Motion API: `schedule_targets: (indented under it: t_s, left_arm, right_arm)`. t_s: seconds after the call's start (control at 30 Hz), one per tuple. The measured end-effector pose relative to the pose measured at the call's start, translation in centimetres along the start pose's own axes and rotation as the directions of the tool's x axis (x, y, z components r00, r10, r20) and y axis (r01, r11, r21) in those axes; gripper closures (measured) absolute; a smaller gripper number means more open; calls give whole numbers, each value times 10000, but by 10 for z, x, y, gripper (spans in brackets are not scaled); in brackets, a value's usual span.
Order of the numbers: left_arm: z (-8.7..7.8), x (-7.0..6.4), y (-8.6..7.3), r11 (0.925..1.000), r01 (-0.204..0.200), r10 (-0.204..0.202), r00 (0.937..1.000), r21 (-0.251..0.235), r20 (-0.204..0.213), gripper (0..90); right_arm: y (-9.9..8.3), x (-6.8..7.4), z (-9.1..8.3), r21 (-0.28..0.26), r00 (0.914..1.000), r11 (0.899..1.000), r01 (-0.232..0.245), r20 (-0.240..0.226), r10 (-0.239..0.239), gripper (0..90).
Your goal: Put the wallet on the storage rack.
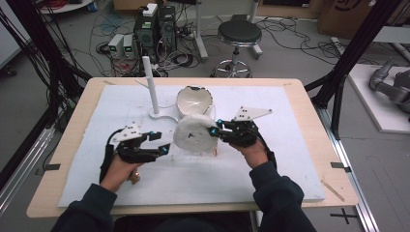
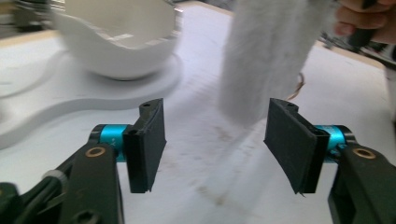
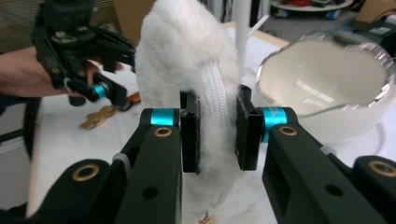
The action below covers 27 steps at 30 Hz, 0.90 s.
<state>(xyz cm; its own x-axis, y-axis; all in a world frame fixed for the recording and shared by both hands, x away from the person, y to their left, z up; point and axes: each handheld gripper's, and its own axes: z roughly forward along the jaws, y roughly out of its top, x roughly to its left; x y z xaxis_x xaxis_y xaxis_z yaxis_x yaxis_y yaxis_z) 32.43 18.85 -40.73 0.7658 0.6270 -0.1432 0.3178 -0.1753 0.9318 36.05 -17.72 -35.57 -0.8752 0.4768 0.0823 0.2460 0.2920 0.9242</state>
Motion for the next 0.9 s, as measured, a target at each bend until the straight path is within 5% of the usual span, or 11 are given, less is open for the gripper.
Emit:
schedule_targets:
  t_s: [0.2,0.33,0.6,0.9]
  left_arm:
    - [-30,28,-4,9944,680,-780,9888,-814,-1269,294]
    - [-38,38,-8,9868,1145,-1318,9787,-1144,-1571,293]
    - [-37,39,-10,9854,1210,-1399,9763,-1194,-1650,294]
    - [-36,40,-11,9841,1293,-1478,9762,-1215,-1586,294]
  right_arm:
    - [23,-12,2,-5,9986,9994,342,394,-342,760]
    - [46,-23,7,-164,9963,9982,579,650,-567,760]
    - [88,-46,27,-109,9894,9943,1060,1012,-1044,759]
    - [99,-70,63,223,9773,9874,1569,1403,-1585,758]
